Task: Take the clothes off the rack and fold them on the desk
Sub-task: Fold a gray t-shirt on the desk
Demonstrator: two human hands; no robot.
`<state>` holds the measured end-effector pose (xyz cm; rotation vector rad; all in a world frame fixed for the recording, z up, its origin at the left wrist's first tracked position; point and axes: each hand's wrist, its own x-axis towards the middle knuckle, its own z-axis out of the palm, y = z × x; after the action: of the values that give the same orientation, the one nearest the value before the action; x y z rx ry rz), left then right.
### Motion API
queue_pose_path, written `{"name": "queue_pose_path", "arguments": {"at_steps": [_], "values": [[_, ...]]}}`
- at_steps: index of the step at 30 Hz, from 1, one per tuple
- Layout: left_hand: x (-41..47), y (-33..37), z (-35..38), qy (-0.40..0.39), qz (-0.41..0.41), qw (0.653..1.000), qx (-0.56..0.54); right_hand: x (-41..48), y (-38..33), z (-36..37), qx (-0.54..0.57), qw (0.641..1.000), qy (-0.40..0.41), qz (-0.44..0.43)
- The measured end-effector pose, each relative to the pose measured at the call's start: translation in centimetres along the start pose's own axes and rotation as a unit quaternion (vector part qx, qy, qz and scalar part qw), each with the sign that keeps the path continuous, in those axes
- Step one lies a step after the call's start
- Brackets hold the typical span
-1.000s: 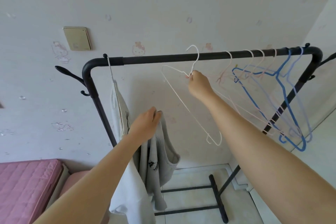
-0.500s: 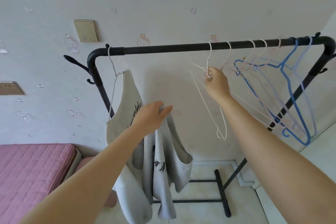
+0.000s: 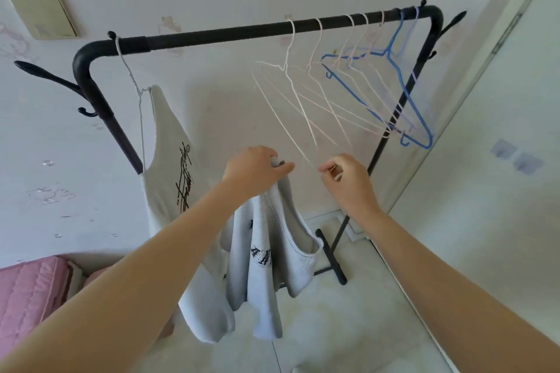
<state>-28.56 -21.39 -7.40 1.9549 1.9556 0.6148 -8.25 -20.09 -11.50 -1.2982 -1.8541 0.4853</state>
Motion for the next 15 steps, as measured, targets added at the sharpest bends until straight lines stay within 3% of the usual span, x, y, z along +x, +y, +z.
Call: {"name": "queue_pose_path", "arguments": {"at_steps": [6, 9, 11, 15], "values": [[-3.6, 0.0, 1.4, -0.074, 0.119, 0.989, -0.046, -13.0, 3.0, 1.9, -0.091, 0.973, 0.010, 0.213], [-6.1, 0.7, 2.3, -0.102, 0.161, 0.981, -0.041, -20.1, 4.4, 2.7, -0.122, 0.943, -0.049, 0.306], [-7.4, 1.3, 3.0, -0.108, 0.176, 0.978, -0.035, -24.0, 4.7, 3.4, -0.098, 0.927, -0.096, 0.348], [-11.0, 2.8, 4.7, -0.150, 0.214, 0.965, -0.036, -30.7, 2.9, 5.7, -0.042, 0.910, -0.093, 0.402]]}}
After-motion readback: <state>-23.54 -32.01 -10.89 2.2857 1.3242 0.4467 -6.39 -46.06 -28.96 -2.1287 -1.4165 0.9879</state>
